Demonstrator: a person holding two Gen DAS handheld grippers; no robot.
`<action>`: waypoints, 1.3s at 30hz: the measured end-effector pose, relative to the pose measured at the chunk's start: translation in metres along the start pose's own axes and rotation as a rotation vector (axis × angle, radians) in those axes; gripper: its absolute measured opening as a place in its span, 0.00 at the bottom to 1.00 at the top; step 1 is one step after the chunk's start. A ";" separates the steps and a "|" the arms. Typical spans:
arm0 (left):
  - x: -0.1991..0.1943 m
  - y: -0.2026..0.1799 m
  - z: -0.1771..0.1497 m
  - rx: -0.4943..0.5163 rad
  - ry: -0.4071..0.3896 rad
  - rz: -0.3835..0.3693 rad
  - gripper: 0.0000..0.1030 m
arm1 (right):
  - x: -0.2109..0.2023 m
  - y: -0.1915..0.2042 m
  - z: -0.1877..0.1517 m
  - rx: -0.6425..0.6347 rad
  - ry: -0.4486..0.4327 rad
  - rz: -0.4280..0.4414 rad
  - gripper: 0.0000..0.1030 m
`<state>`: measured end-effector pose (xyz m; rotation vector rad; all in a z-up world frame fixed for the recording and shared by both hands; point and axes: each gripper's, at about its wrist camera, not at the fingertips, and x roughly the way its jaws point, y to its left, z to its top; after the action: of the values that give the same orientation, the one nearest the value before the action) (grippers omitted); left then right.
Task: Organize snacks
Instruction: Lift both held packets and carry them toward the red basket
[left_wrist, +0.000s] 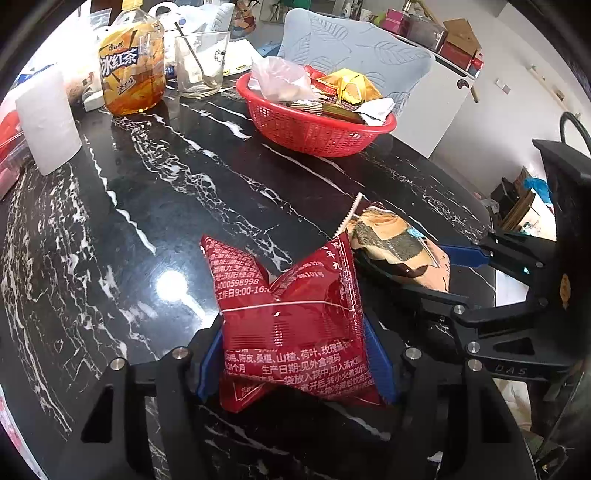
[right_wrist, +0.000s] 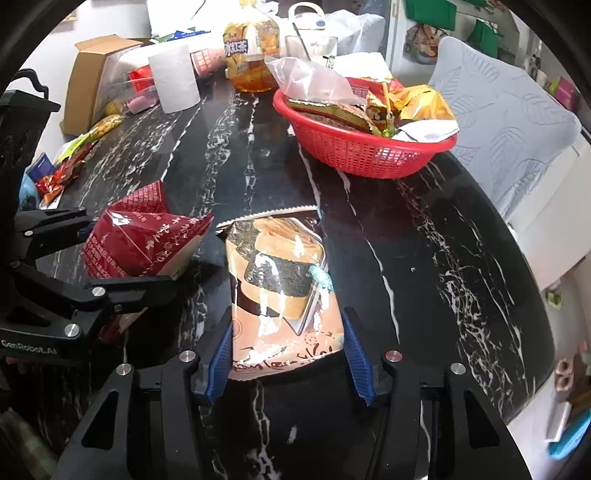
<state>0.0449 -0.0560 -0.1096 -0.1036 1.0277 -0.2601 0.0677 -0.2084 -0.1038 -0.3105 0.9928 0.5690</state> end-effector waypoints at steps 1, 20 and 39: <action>0.000 0.000 0.000 0.000 0.000 0.003 0.63 | 0.000 0.000 -0.001 0.003 0.002 0.001 0.52; -0.007 0.007 -0.007 -0.034 0.000 0.000 0.62 | 0.002 0.004 0.004 0.031 0.087 0.042 0.73; -0.027 -0.007 0.003 0.012 -0.060 0.011 0.62 | -0.016 0.006 -0.005 0.024 -0.025 0.036 0.50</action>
<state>0.0334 -0.0557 -0.0845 -0.0947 0.9673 -0.2521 0.0547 -0.2110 -0.0930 -0.2639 0.9820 0.5918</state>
